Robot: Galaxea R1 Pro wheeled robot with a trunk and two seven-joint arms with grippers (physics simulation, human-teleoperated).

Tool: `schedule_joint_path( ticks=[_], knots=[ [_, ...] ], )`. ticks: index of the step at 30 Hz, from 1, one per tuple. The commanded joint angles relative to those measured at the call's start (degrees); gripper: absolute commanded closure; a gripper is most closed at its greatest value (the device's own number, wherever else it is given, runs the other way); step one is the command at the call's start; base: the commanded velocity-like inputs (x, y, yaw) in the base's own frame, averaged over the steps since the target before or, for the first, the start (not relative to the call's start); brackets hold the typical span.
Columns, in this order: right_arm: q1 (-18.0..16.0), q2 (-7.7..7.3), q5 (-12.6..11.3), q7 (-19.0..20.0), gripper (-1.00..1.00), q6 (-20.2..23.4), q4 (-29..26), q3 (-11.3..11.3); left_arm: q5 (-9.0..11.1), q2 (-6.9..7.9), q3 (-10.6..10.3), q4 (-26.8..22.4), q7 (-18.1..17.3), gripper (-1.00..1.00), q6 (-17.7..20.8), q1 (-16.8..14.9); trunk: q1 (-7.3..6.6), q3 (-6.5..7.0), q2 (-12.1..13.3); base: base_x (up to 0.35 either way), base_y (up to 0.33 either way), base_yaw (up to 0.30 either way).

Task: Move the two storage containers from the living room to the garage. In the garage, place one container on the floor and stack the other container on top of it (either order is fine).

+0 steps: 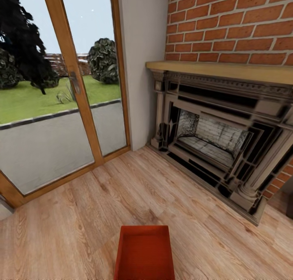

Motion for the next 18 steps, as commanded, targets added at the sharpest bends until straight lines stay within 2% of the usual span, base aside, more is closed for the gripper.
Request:
schedule_joint_path(
  ticks=[1,18],
  knots=[
    [-0.04,0.03,-0.4,-0.03,-1.0,-0.27,0.15,0.49,0.28,-0.01,-0.25,0.03,0.12,-1.0,-0.15,-0.03,0.0,-0.15,-0.04,0.0,0.0,0.0],
    [-0.07,0.03,-0.38,-0.03,-1.0,-0.39,0.15,0.5,0.28,-0.01,-0.24,0.0,0.12,-1.0,-0.14,-0.03,0.0,-1.71,-0.04,0.0,0.0,0.0]
  ],
)
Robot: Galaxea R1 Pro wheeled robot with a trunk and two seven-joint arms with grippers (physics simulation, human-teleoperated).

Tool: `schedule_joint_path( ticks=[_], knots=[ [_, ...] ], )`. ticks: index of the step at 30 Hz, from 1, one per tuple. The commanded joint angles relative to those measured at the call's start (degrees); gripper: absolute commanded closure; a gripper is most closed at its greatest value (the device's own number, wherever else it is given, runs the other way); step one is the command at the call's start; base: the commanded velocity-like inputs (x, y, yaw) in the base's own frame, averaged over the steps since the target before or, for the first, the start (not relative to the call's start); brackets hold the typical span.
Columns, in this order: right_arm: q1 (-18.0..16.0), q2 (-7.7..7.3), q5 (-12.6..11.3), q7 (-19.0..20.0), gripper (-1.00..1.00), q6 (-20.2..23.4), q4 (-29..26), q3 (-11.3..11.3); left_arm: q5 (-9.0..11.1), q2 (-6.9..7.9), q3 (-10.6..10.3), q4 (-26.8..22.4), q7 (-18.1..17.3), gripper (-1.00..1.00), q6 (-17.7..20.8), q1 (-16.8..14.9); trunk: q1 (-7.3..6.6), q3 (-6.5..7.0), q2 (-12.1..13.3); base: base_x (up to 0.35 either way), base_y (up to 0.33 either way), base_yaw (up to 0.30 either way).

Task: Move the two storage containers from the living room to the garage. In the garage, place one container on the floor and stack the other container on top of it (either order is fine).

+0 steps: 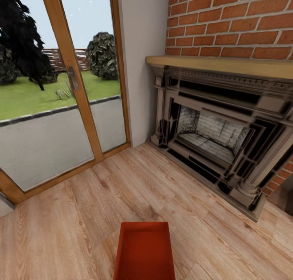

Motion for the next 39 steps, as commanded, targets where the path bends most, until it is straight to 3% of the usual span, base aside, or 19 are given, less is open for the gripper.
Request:
schedule_joint_path(
  ticks=[1,39],
  knots=[
    [-0.04,0.03,-0.4,-0.03,-1.0,-0.26,0.15,0.49,0.28,-0.01,-0.25,0.02,0.12,-1.0,-0.14,-0.03,0.0,-0.15,-0.04,0.0,0.0,0.0],
    [-0.01,0.03,-0.4,0.04,-1.0,-0.51,0.15,0.49,0.28,-0.01,-0.25,0.02,0.12,-1.0,-0.13,-0.03,0.0,-3.64,-0.04,0.0,0.0,0.0]
  ],
)
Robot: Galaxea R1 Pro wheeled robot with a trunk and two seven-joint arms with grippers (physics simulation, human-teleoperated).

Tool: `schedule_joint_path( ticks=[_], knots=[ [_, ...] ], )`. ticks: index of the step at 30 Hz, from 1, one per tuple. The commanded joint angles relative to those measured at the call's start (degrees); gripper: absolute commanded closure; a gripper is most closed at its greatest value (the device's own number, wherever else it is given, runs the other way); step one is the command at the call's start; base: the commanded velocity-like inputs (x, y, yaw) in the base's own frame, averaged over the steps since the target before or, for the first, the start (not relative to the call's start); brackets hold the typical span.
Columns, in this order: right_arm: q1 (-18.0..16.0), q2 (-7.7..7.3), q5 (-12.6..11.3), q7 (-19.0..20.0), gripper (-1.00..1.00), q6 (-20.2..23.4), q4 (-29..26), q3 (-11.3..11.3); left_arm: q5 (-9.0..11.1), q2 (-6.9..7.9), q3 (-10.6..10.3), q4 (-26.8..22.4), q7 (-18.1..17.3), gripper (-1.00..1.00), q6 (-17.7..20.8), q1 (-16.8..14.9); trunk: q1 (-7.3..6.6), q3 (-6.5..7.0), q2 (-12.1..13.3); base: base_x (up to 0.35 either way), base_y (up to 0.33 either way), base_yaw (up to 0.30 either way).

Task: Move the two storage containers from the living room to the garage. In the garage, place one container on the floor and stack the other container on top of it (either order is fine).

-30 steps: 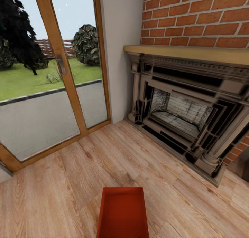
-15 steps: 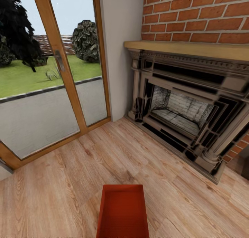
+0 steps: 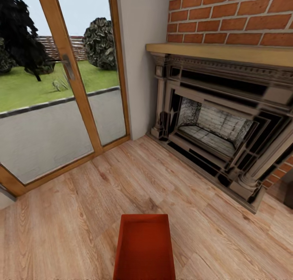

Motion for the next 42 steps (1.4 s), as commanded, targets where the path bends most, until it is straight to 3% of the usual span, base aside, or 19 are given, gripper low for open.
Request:
schedule_joint_path(
  ticks=[1,42],
  knots=[
    [-0.04,0.03,-0.4,-0.02,-1.0,-0.26,0.15,0.49,0.28,-0.01,-0.25,0.02,0.12,-1.0,-0.15,-0.02,0.0,-0.14,-0.03,0.0,0.0,0.0],
    [-0.06,0.03,-0.4,-0.09,-1.0,-0.26,0.15,0.49,0.28,-0.01,-0.26,0.02,0.12,-1.0,-0.15,-0.02,0.0,-3.91,-0.03,0.0,0.0,0.0]
  ],
)
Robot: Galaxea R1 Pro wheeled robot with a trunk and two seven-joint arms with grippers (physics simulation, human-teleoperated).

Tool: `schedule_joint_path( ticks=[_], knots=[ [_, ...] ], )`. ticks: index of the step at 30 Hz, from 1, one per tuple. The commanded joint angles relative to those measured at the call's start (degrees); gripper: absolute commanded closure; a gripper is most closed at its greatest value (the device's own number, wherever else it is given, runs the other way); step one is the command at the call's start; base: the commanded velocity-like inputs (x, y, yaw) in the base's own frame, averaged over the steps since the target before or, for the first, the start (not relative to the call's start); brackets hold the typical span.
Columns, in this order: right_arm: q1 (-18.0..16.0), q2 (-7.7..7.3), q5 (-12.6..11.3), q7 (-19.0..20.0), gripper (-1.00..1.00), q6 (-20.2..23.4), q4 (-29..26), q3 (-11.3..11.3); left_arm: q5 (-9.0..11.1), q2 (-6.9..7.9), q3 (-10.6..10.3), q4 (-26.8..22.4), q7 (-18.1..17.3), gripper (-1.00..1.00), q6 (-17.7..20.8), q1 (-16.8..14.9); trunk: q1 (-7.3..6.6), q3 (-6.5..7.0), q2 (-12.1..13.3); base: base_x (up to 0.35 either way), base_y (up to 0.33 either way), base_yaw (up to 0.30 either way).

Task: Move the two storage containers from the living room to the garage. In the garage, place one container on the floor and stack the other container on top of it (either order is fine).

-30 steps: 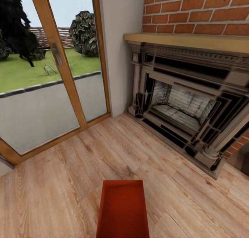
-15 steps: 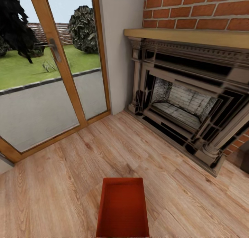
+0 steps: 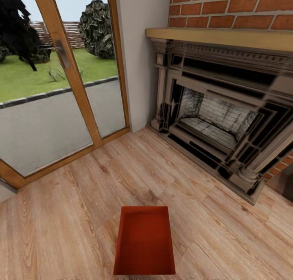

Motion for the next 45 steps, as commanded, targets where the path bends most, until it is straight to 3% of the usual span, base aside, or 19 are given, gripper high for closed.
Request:
schedule_joint_path(
  ticks=[1,45],
  knots=[
    [-0.04,0.03,-0.4,-0.03,-1.0,-0.26,0.14,0.48,0.28,-0.01,-0.25,0.02,0.12,-1.0,-0.15,-0.02,0.0,-0.14,-0.03,0.0,0.0,0.0],
    [-0.05,0.03,-0.4,-0.03,-1.0,-0.24,0.14,0.48,0.28,-0.01,-0.25,0.03,0.12,-1.0,-0.16,-0.02,0.0,-4.18,-0.03,0.0,0.0,0.0]
  ],
)
